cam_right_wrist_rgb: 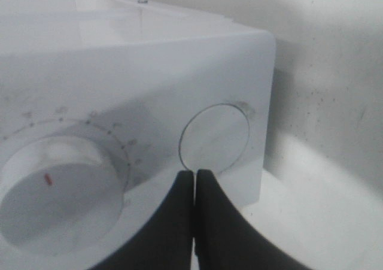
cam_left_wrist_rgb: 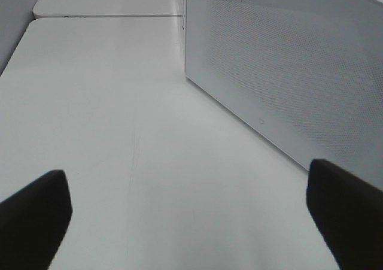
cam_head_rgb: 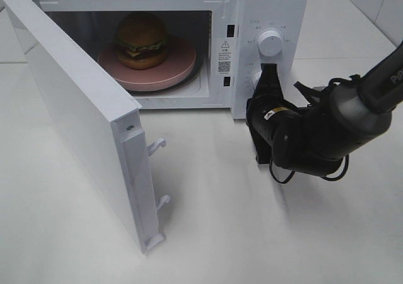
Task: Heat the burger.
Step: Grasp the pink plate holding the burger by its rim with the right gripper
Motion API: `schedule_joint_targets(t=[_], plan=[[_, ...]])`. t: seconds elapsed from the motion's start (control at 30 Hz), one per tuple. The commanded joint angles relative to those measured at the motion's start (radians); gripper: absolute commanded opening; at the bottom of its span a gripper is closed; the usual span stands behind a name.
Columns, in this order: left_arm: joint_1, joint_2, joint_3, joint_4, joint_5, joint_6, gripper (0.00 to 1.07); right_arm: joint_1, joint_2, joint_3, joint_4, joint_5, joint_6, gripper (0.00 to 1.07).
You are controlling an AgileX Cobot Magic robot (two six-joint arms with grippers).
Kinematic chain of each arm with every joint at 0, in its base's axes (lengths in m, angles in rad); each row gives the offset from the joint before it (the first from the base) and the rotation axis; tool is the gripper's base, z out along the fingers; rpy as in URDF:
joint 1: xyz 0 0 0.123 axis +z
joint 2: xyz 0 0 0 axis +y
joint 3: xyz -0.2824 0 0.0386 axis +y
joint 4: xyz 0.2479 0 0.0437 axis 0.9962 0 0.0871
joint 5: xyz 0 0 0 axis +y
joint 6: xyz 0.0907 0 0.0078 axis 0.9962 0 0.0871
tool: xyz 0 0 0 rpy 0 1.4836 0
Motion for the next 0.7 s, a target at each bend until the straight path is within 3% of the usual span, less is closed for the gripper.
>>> schedule_joint_targets(t=[0.03, 0.27, 0.47, 0.7], plan=[[0.004, -0.021, 0.003, -0.005, -0.007, -0.004, 1.00, -0.001, -0.053, 0.054, -0.046, 0.011, 0.002, 0.00], [0.004, -0.021, 0.003, -0.005, -0.007, -0.004, 1.00, -0.001, -0.167, 0.188, -0.117, 0.038, -0.032, 0.00], [0.004, -0.021, 0.003, -0.005, -0.007, -0.004, 1.00, -0.004, -0.299, 0.303, -0.229, 0.203, -0.109, 0.00], [0.004, -0.021, 0.003, -0.005, -0.007, -0.004, 1.00, -0.004, -0.407, 0.322, -0.288, 0.447, -0.314, 0.01]])
